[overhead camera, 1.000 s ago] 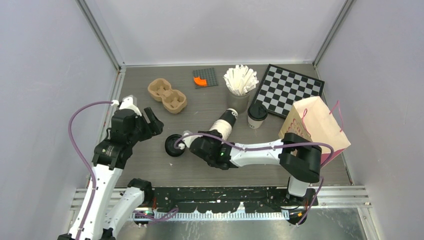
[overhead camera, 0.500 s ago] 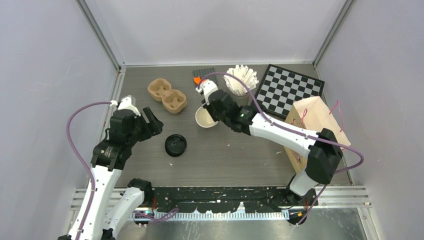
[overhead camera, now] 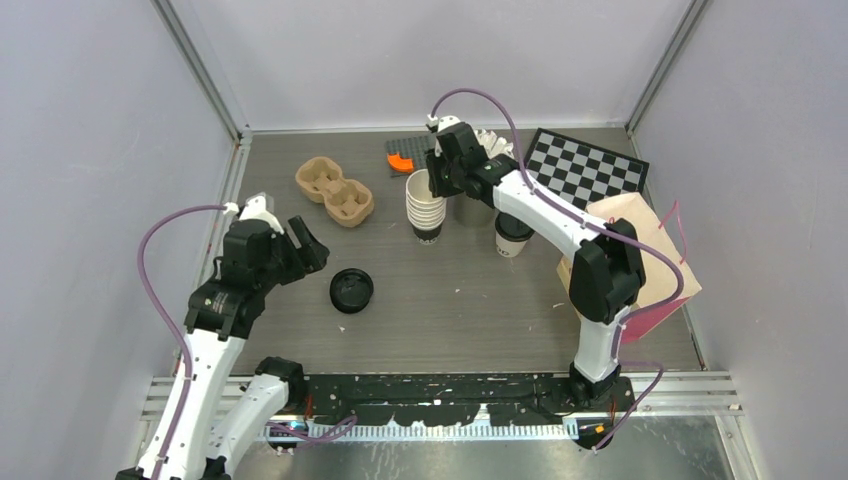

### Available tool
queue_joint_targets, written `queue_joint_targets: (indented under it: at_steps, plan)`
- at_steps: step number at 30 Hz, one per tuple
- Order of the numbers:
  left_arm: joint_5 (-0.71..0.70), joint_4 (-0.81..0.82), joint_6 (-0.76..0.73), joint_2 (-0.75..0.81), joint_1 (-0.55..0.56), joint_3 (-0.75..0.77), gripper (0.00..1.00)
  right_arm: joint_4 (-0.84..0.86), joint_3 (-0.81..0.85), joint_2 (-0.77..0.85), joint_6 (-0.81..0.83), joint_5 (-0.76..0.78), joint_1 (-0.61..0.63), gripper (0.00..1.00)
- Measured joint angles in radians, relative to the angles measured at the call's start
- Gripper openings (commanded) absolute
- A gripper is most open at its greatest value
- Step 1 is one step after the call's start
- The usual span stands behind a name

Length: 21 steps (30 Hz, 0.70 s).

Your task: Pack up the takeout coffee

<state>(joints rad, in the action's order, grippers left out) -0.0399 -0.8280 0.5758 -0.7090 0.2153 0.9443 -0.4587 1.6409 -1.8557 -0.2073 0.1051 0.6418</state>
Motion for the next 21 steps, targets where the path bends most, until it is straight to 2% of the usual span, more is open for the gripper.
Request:
queue_joint_targets:
  at_steps: [11,15,21]
  plan:
    - [0.016,0.001,-0.028,-0.006,0.0,-0.003,0.71,-0.154,0.178,-0.039,0.034,-0.029,-0.024,0.58]
    - [0.022,0.002,-0.062,-0.007,0.0,-0.022,0.71,-0.225,0.251,-0.026,0.074,-0.042,-0.024,0.59]
    - [0.078,-0.001,-0.091,-0.024,0.0,-0.051,0.7,-0.285,0.252,0.03,0.098,-0.144,-0.023,0.55]
